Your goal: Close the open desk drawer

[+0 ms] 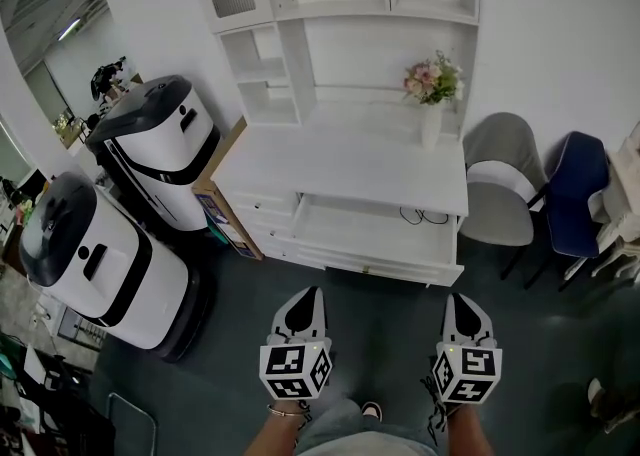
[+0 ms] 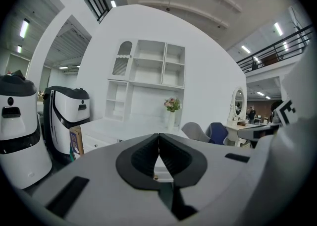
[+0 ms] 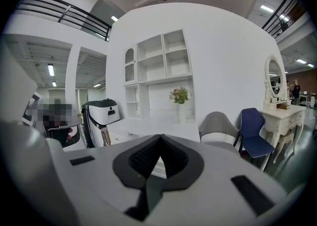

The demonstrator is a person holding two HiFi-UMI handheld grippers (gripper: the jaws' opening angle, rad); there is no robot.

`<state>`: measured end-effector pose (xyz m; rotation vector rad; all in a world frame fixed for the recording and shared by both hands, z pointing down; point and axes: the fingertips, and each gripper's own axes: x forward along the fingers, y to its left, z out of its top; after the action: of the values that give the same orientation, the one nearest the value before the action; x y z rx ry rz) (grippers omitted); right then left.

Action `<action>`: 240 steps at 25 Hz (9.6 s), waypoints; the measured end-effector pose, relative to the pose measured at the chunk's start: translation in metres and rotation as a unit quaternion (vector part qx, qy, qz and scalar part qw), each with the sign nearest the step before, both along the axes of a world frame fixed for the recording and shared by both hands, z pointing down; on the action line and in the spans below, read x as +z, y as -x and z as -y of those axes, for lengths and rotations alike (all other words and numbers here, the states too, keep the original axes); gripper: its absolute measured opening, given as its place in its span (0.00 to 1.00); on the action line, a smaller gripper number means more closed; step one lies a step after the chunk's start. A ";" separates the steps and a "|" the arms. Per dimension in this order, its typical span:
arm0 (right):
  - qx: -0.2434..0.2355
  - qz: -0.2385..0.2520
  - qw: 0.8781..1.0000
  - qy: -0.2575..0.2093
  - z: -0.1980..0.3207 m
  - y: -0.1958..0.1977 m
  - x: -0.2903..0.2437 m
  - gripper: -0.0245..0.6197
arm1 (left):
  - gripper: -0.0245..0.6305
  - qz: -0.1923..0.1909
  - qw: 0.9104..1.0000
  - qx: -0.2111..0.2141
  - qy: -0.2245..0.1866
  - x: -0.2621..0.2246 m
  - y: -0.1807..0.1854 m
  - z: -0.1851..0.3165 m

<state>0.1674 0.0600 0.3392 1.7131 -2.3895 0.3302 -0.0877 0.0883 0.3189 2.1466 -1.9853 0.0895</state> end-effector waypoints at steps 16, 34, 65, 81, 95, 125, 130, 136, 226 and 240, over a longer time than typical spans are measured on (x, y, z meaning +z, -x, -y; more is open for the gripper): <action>0.052 -0.004 0.999 0.007 0.096 -0.001 0.007 0.05 | 0.07 0.005 0.999 0.042 0.001 0.002 0.014 0.119; 0.112 -0.008 0.993 0.023 0.212 0.039 0.004 0.05 | 0.07 -0.003 0.994 0.111 0.017 0.007 0.048 0.275; 0.075 -0.014 0.985 0.155 0.158 0.031 0.142 0.05 | 0.07 0.027 0.978 0.123 0.169 0.156 0.005 0.202; 0.059 -0.040 0.981 0.183 0.141 0.031 0.203 0.05 | 0.07 0.050 0.975 0.107 0.187 0.191 0.008 0.183; 0.055 -0.046 0.978 0.198 0.157 0.038 0.236 0.05 | 0.07 0.056 0.975 0.085 0.199 0.203 0.021 0.178; 0.075 -0.061 0.975 0.202 0.172 0.037 0.248 0.05 | 0.07 0.044 0.974 0.065 0.213 0.212 0.048 0.184; 0.081 -0.063 0.974 0.200 0.178 0.036 0.249 0.05 | 0.07 0.043 0.974 0.063 0.213 0.211 0.054 0.184; 0.090 -0.064 0.974 0.198 0.189 0.034 0.248 0.05 | 0.07 0.041 0.975 0.057 0.212 0.210 0.061 0.188; 0.136 -0.085 0.974 0.159 0.339 0.024 0.250 0.05 | 0.07 0.012 0.973 -0.022 0.230 0.216 0.123 0.250; 0.133 -0.088 0.974 0.159 0.347 0.024 0.250 0.05 | 0.07 0.009 0.973 -0.024 0.228 0.213 0.122 0.252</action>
<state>0.1437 -0.2866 0.5891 1.8198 -1.8681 0.5423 -0.2099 -0.1634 0.5322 1.8059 -1.8044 0.5075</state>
